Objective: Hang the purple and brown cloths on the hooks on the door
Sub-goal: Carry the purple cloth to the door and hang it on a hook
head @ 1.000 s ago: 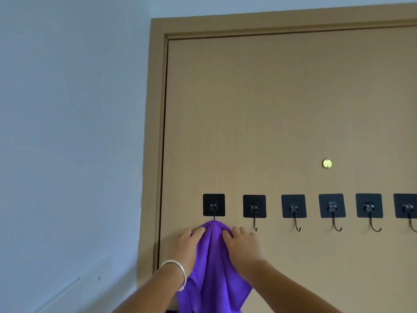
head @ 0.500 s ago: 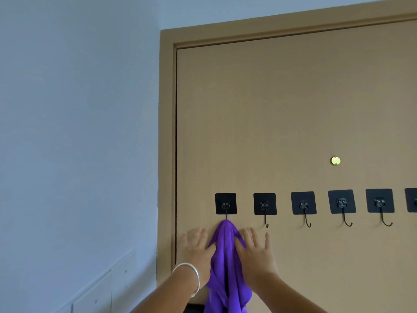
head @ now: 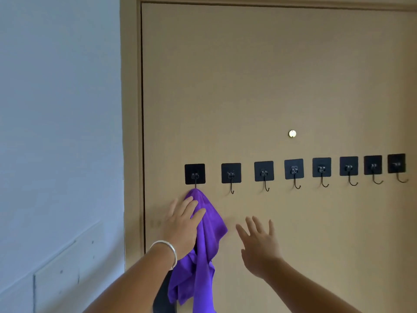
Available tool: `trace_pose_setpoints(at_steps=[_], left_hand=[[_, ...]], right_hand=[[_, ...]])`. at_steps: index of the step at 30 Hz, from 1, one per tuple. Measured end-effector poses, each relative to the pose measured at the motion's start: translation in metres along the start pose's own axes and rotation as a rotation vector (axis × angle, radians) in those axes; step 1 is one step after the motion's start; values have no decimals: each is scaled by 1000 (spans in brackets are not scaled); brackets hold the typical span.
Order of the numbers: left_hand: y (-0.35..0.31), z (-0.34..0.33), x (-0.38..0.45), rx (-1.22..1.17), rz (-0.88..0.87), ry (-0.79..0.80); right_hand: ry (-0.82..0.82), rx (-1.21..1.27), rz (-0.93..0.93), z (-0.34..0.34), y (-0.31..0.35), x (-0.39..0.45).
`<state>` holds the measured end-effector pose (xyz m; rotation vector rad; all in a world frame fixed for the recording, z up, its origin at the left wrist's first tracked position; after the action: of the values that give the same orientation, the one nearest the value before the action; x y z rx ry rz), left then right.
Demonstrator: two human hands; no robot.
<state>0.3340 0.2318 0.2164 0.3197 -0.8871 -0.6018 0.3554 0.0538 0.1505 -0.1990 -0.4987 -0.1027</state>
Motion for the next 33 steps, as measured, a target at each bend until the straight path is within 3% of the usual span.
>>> trace_pose_setpoints(at_steps=[6,13,19,24,28,33], left_hand=[[-96,26,53,-135,-217,-165],[-240,62,112,-377,-410,-198],[-413,112,110,-555,-566,-155],[-548,188,85,-712,-608,-118],[-603,258,60,-801,-622,-143],[-674,331,9,-886,-760,-123]], right_hand=[[57,-36,-160,-10,-95,-47],[50,-105,-425,15,-255,-127],[97,-142,-674,34,-376,-254],[94,-188,-857,63,-437,-379],[72,-143,-1040,89,-472,-486],[80,-99,-1226,111,-486,-605]])
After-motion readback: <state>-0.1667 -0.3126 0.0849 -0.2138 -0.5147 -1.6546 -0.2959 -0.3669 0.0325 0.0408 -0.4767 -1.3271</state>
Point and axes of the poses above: each hand's wrist, its own x-axis towards the middle knuckle, its own z-axis out of the back of the hand, y = z × x, the point moved 9 cm from there along x, towards the middle knuckle, and after that the axes turned 12 degrees about -z, right-handed, at the moved point
